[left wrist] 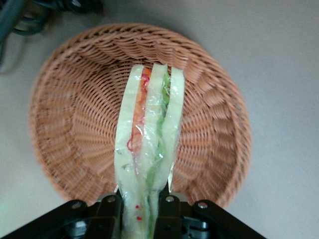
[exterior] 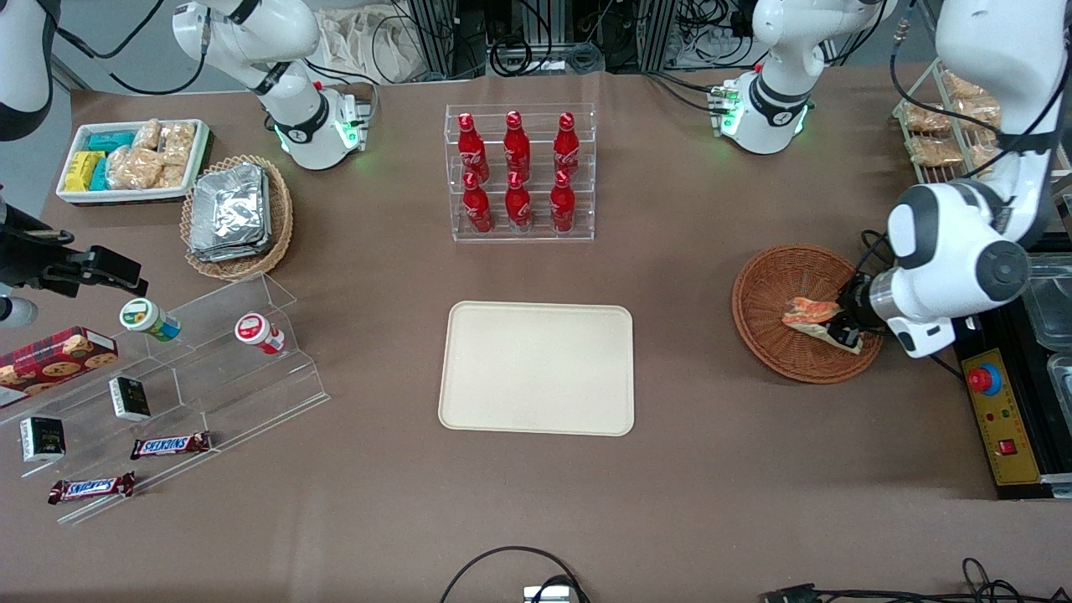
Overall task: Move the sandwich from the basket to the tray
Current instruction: 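Lift the sandwich out of the basket and carry it toward the beige tray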
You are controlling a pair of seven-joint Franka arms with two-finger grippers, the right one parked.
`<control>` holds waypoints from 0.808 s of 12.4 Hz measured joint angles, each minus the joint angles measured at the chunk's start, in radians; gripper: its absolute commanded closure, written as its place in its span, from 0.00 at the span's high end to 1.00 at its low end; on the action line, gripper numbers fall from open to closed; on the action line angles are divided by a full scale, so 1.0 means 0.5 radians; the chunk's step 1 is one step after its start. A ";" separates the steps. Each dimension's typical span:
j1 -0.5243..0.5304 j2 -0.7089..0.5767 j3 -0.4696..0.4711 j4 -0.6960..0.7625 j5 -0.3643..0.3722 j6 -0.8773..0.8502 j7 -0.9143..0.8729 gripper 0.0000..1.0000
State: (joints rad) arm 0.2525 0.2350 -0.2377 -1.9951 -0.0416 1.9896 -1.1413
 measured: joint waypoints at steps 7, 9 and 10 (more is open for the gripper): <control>-0.418 0.131 -0.047 1.021 -0.003 -0.693 0.521 0.00; -0.610 0.337 -0.050 1.234 -0.002 -0.682 0.848 0.00; -0.682 0.463 -0.050 1.352 -0.001 -0.666 0.966 0.00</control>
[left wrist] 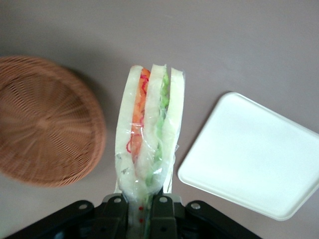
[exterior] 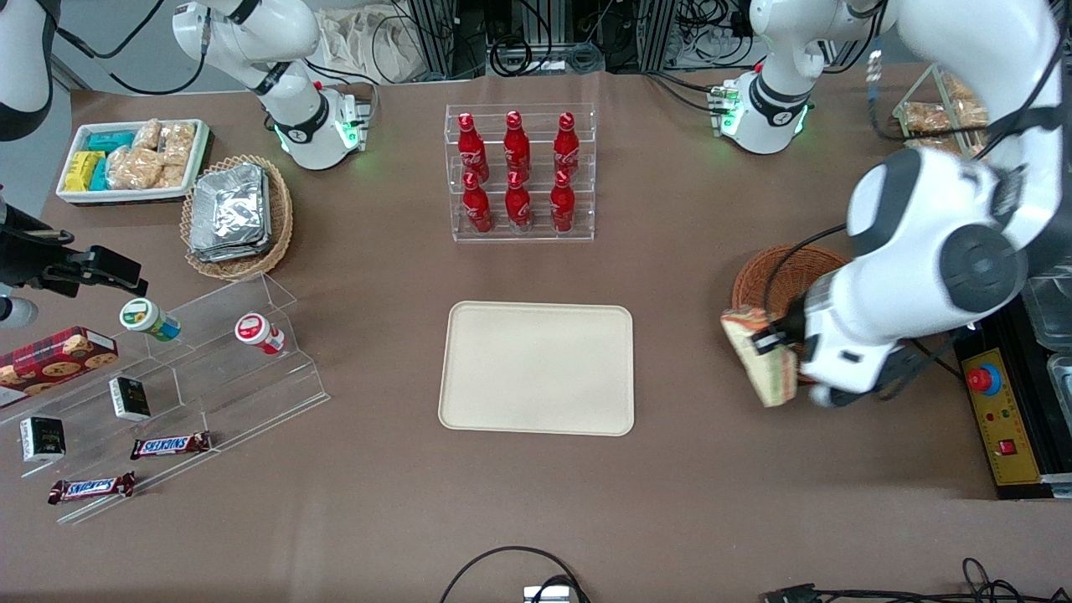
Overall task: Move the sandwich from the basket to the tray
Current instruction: 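Lift the sandwich out of the basket and carry it toward the beige tray, then lower the sandwich onto the beige tray and open the left gripper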
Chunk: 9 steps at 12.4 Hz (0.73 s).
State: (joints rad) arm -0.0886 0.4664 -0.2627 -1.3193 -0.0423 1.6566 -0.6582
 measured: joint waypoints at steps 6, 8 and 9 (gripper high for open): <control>-0.332 0.598 0.003 0.251 0.004 0.446 0.355 0.00; -0.417 0.691 0.003 0.259 0.004 0.471 0.363 0.00; -0.455 0.722 0.003 0.258 0.006 0.470 0.366 0.00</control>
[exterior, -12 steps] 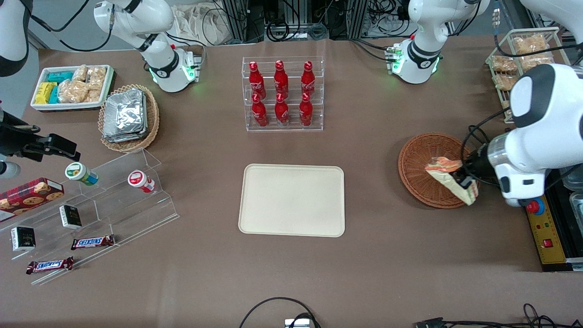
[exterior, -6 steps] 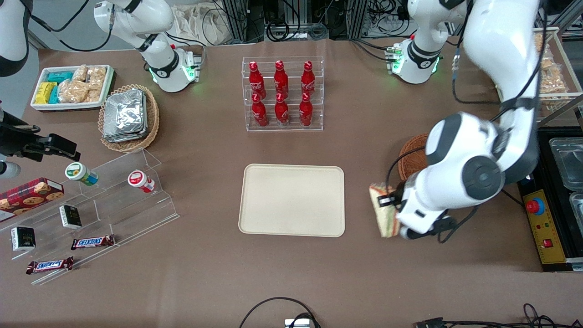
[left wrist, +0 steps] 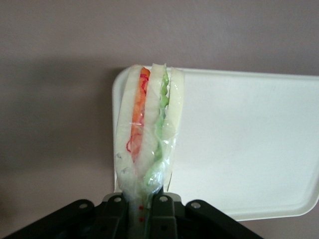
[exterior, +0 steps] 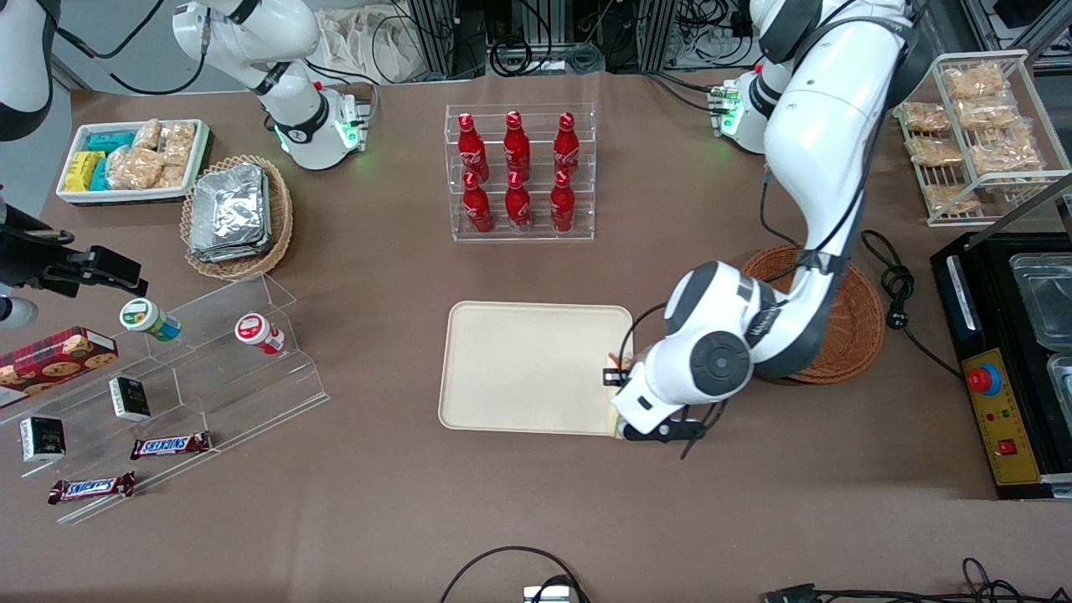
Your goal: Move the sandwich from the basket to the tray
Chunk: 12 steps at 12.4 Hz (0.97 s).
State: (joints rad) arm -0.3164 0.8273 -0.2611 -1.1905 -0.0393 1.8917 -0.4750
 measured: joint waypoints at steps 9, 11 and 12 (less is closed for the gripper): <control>-0.053 0.044 0.010 -0.231 0.015 0.234 0.009 1.00; -0.044 -0.008 0.013 -0.227 0.015 0.229 0.009 1.00; -0.041 -0.061 0.013 -0.224 0.015 0.205 0.009 1.00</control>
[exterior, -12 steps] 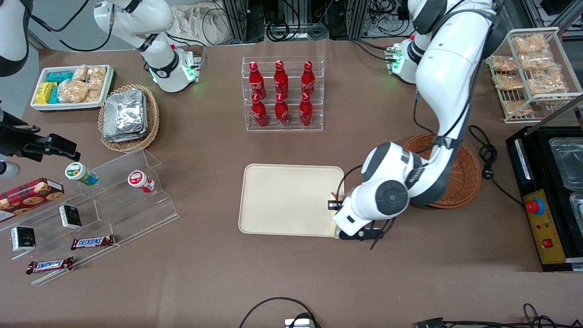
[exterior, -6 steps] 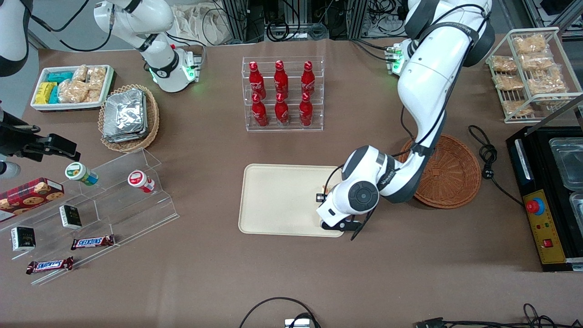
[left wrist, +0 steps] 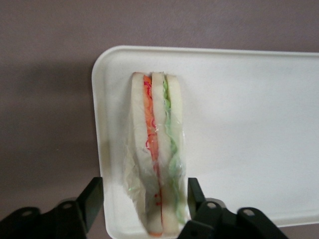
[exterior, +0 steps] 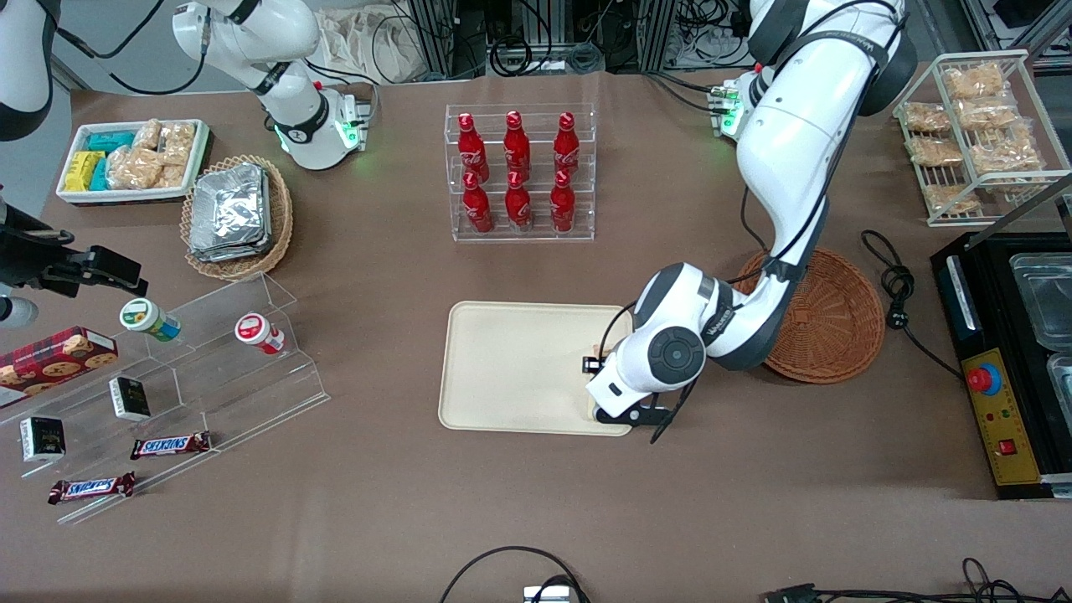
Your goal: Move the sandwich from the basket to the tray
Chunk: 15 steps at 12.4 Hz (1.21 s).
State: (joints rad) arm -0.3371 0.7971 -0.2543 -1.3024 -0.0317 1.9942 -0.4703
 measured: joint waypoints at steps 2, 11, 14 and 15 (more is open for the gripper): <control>0.001 -0.146 0.006 0.004 0.002 -0.140 0.000 1.00; 0.127 -1.436 0.129 -1.005 0.221 -0.371 0.007 1.00; 0.361 -1.750 0.141 -1.202 0.215 -0.449 0.205 1.00; 0.474 -1.795 0.148 -1.187 0.207 -0.499 0.271 1.00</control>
State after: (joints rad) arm -0.1000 -0.1003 -0.1802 -1.8961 0.0719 1.7449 -0.3346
